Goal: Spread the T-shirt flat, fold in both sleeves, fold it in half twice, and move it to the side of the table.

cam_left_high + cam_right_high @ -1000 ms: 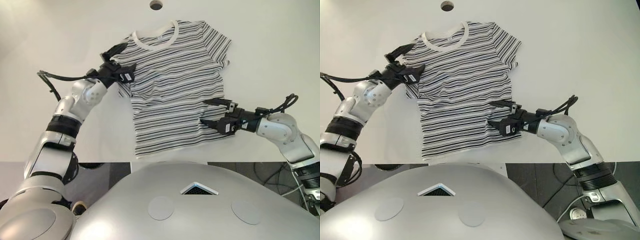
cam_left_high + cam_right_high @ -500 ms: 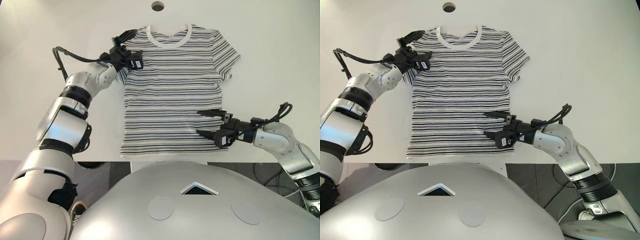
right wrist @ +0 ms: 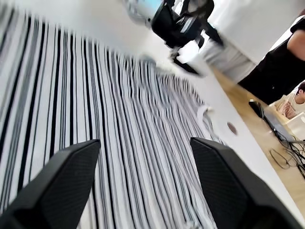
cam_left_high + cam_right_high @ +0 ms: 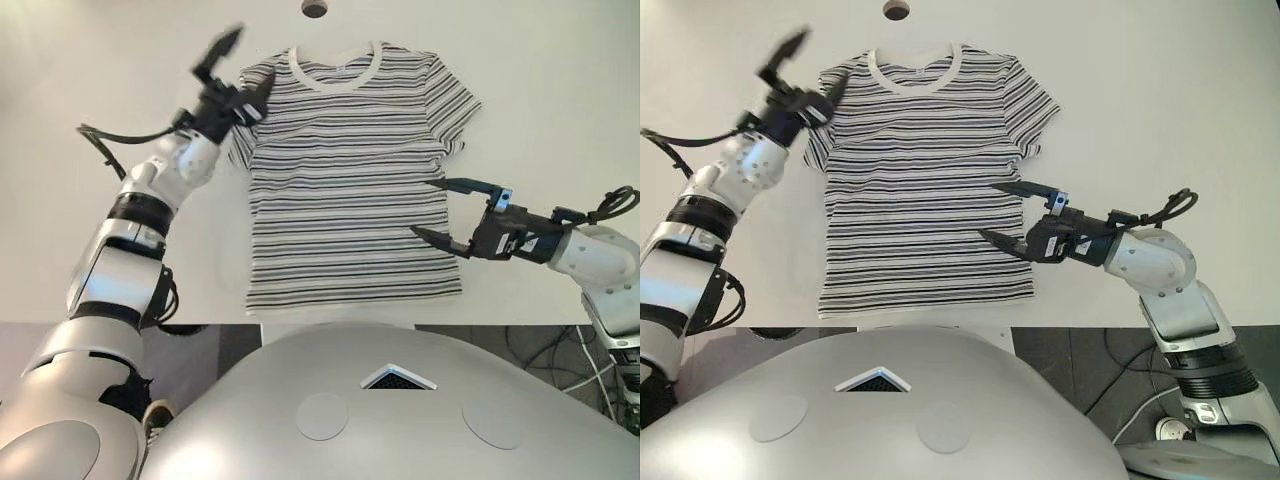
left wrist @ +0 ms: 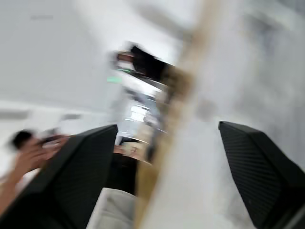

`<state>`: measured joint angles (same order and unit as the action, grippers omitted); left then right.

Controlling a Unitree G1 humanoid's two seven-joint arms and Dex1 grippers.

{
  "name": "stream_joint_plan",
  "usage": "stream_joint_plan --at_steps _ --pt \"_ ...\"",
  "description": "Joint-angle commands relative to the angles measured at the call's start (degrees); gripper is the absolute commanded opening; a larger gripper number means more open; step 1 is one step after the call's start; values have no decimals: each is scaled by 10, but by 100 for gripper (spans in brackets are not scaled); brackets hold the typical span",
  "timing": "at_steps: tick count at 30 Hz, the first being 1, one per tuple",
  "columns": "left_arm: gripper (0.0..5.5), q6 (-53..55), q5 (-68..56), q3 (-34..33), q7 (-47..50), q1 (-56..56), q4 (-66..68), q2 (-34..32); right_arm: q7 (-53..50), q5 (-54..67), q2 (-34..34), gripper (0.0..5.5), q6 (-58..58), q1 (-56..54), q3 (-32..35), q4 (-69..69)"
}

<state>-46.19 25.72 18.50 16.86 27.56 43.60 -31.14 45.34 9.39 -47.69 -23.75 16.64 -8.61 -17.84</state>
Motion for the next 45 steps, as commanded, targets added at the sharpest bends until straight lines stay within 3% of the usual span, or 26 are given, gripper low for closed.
stream_joint_plan --at_steps 1,7,12,20,34,45 --pt "394 -4 -115 -60 -57 -77 -123 -2 -84 -43 89 353 40 -116 10 70" --pt "394 81 -94 -55 -177 -164 -120 -45 -210 -171 159 353 22 -234 16 233" --pt "394 116 -22 -37 -178 -158 -57 -48 -281 -240 165 353 -14 -301 18 343" --pt "394 138 40 -12 -146 -126 -1 -31 -301 -271 178 353 -61 -347 -2 420" --pt "394 164 247 119 -186 -143 -75 -153 -340 -366 146 353 -86 -415 -40 575" --pt "394 191 283 149 -168 -138 -68 -183 -379 -411 147 353 -105 -476 -91 744"
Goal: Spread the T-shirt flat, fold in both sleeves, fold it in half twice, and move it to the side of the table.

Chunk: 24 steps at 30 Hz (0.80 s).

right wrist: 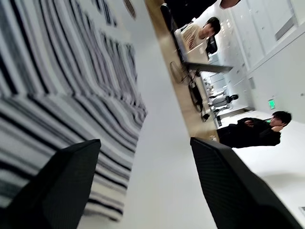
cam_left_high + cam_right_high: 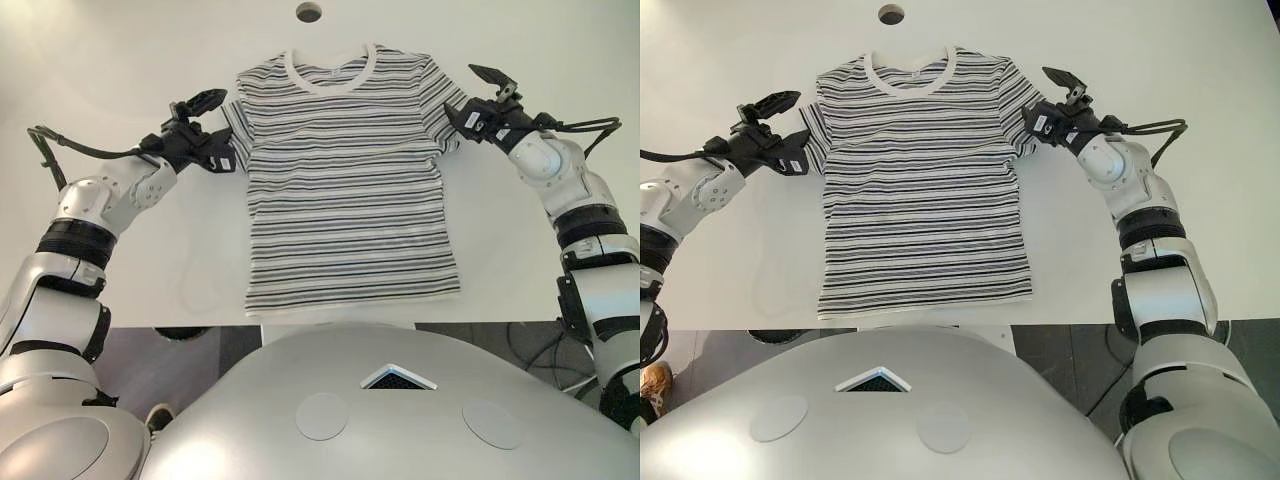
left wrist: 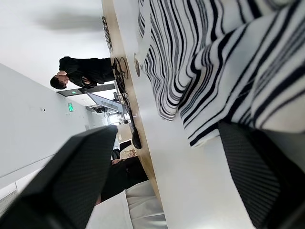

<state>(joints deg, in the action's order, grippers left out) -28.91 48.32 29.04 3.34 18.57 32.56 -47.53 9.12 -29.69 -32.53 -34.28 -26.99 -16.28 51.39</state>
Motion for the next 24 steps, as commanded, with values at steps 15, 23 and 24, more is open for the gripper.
stream_joint_plan --at_steps 15,23,24 --pt "394 16 -62 -26 -52 -89 -51 -41 -60 -37 -13 353 -46 -59 -49 132" --pt "394 62 -336 -206 -66 -134 -182 54 -52 107 0 353 -102 -8 46 15" --pt "394 84 -405 -246 -71 -138 -192 83 -42 163 7 353 -102 9 77 -23"
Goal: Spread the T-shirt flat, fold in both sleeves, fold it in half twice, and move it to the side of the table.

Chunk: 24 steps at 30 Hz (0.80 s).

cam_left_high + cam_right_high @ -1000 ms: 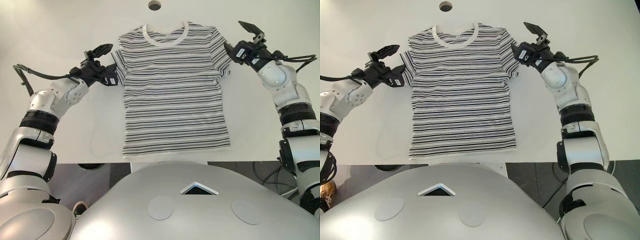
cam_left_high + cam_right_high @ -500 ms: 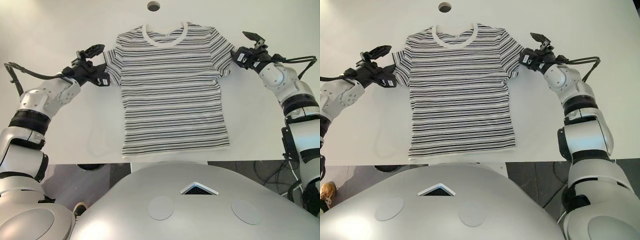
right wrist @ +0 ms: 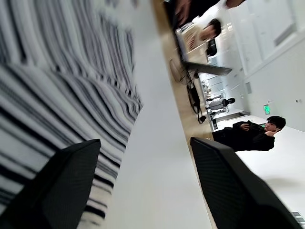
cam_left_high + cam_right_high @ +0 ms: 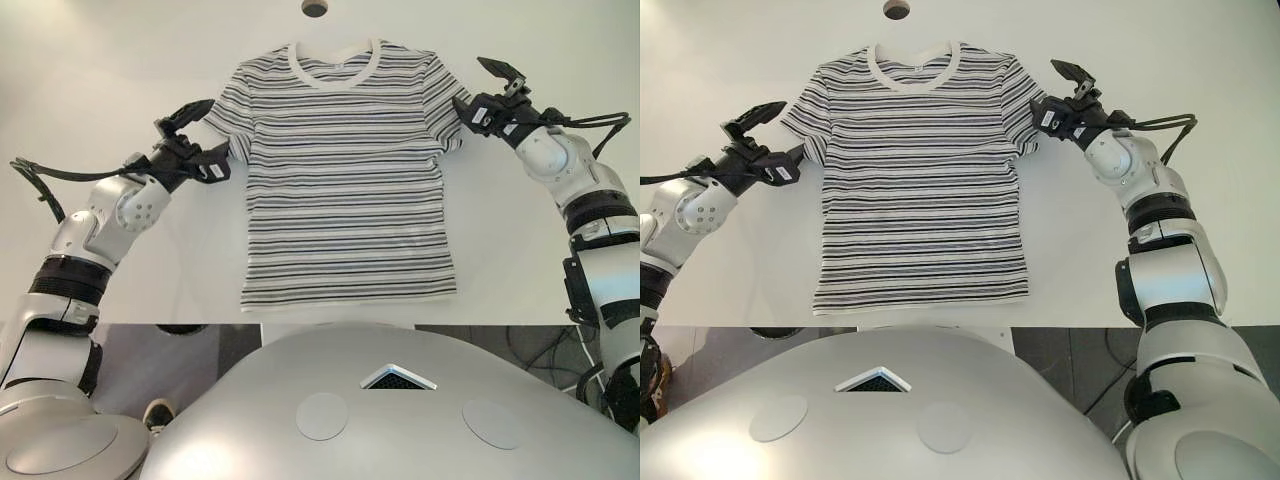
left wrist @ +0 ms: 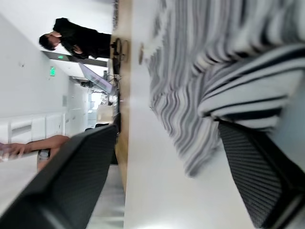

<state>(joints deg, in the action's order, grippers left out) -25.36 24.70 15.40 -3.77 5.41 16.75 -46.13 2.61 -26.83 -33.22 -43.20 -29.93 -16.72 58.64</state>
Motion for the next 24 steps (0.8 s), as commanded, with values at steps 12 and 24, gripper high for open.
stream_joint_plan --at_steps 12,24 --pt "394 454 -550 -240 -216 -9 -19 178 116 359 34 353 154 239 188 -516" --pt "394 602 -579 -245 -243 24 -34 200 158 335 47 353 182 280 190 -596"
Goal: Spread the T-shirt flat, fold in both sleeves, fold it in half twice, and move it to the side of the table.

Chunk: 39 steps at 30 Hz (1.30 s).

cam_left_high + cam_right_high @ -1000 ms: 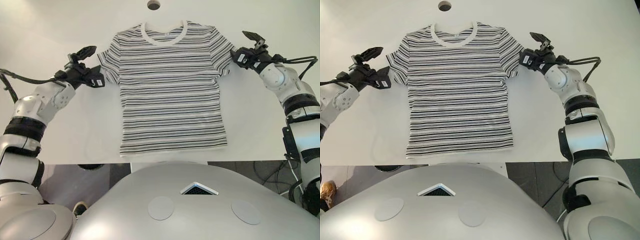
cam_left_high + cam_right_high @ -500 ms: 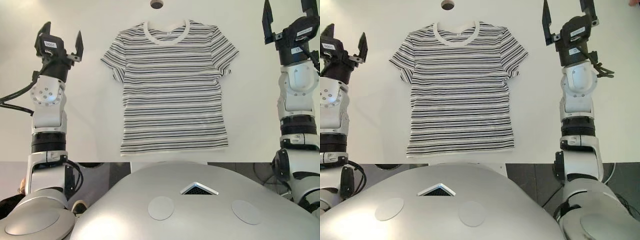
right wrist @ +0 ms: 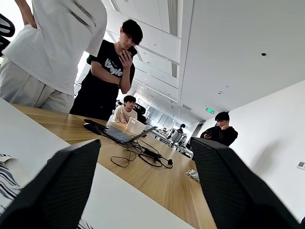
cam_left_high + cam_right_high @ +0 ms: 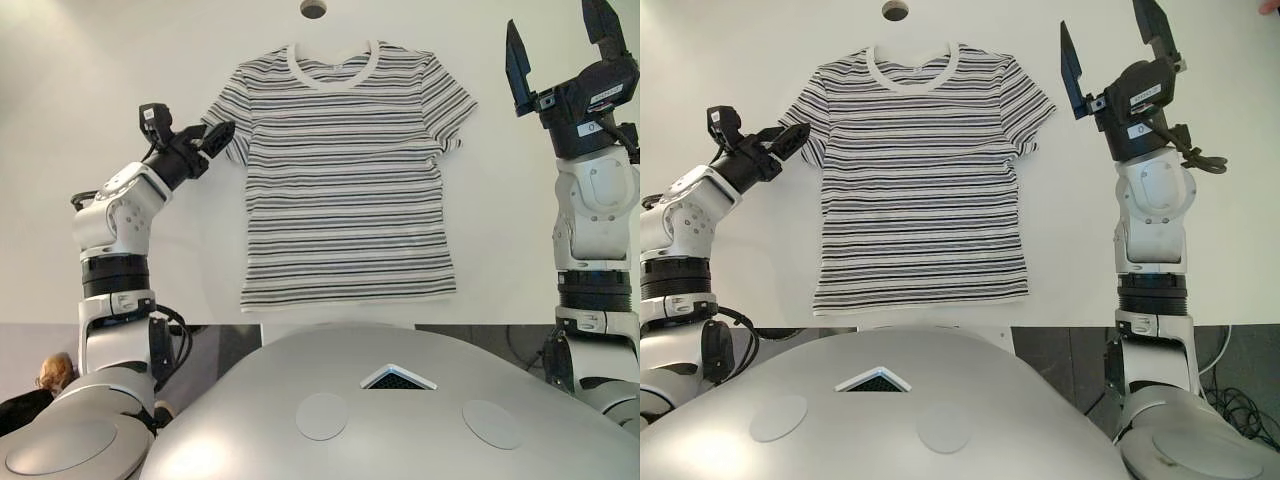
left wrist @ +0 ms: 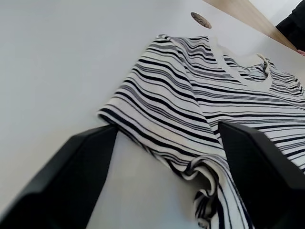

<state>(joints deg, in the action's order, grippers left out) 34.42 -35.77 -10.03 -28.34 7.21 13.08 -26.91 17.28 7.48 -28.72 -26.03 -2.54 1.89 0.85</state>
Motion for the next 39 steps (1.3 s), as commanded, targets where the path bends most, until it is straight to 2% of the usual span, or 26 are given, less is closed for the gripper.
stream_joint_plan --at_steps 1,5,14,25,27,34,35,39 --pt "394 -2 37 15 5 8 6 9 13 -9 3 353 11 7 5 -20" --pt "394 -15 69 25 7 12 16 14 19 -16 8 353 15 9 6 -22" --pt "394 -25 92 0 35 51 70 35 26 -29 16 353 13 10 3 -23" --pt "205 -16 90 -21 33 71 85 58 33 -46 23 357 7 8 2 -16" --pt "147 -16 90 -24 32 71 82 61 33 -49 24 357 6 8 2 -14" --pt "16 -27 92 -42 42 74 79 67 32 -59 29 357 6 11 1 -15" --pt "1 -31 94 -45 44 75 79 67 31 -60 30 357 6 11 1 -15" --pt "1 -45 102 -48 51 76 78 69 31 -63 33 357 4 11 0 -13"
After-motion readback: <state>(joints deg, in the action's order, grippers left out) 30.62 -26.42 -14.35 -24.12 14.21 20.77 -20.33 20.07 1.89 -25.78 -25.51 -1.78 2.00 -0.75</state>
